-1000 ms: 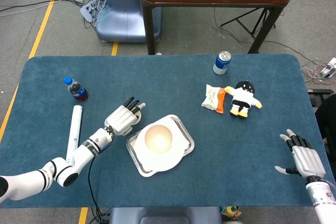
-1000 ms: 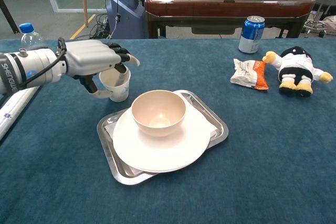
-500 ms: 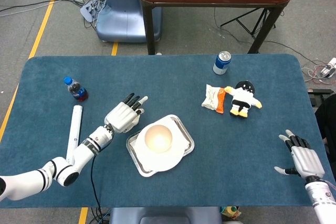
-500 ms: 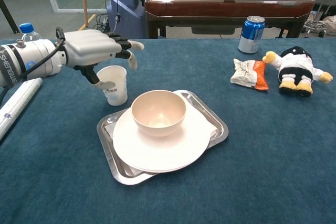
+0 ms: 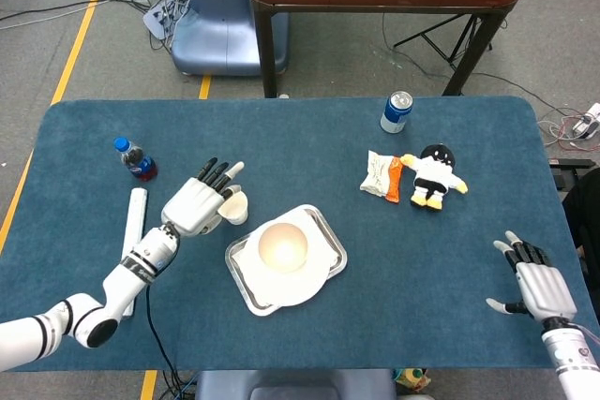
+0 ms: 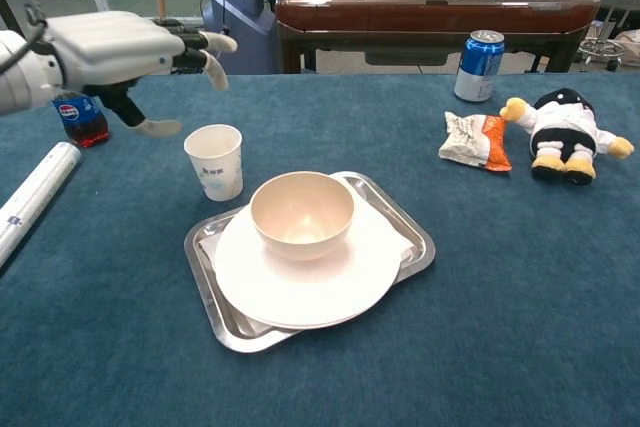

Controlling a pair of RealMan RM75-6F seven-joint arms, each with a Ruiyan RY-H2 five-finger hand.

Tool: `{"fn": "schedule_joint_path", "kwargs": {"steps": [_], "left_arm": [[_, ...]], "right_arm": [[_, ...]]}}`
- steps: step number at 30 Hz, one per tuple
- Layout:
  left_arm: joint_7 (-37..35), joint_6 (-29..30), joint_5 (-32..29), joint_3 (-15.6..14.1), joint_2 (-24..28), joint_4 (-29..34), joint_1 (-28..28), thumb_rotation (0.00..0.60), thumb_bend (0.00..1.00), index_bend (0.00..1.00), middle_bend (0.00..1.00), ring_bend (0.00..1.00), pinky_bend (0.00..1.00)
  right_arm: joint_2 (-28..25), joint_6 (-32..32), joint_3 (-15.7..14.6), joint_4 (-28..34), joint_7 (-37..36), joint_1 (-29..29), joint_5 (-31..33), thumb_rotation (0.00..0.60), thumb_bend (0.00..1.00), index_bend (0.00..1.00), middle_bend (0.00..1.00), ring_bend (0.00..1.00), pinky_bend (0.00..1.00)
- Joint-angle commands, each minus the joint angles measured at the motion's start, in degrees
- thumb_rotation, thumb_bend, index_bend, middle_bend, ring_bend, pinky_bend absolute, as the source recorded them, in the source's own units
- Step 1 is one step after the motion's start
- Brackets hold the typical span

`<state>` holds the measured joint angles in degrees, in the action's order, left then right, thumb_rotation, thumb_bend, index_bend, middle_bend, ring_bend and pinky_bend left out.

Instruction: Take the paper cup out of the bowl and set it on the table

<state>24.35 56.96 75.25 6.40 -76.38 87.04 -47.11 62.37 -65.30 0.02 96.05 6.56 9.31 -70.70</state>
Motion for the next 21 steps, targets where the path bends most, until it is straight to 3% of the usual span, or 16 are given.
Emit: {"fn": "schedule_joint_path", "kwargs": {"steps": [1, 7, 15, 21], "left_arm": [[0.41, 6.53, 0.50, -0.95, 6.32, 7.69, 5.25, 0.600, 0.32, 0.23, 0.00, 0.00, 0.00], [-3.69, 15.33, 4.13, -3.91, 12.11, 13.97, 13.07, 0.600, 0.32, 0.23, 0.00, 0.00, 0.00], [-9.83, 24.06, 7.51, -7.18, 13.59, 12.51, 22.02, 0.600, 0.32, 0.22, 0.00, 0.00, 0.00], [-15.25, 28.34, 8.03, -7.59, 12.05, 8.29, 26.81, 0.600, 0.32, 0.21, 0.00, 0.00, 0.00]], "right_arm": [[-0.02, -0.69, -0.35, 0.59, 0.45, -0.28, -0.90, 0.600, 0.21, 0.00, 0.00, 0.00, 0.00], [0.09, -2.18, -0.98, 1.46, 1.27, -0.81, -2.87, 0.600, 0.21, 0.00, 0.00, 0.00, 0.00], [1.05, -4.25, -0.85, 1.11, 2.93, -1.49, -3.39, 0.600, 0.21, 0.00, 0.00, 0.00, 0.00], [1.36, -4.93, -1.29, 1.54, 3.69, -1.81, -4.45, 0.600, 0.21, 0.00, 0.00, 0.00, 0.00]]}}
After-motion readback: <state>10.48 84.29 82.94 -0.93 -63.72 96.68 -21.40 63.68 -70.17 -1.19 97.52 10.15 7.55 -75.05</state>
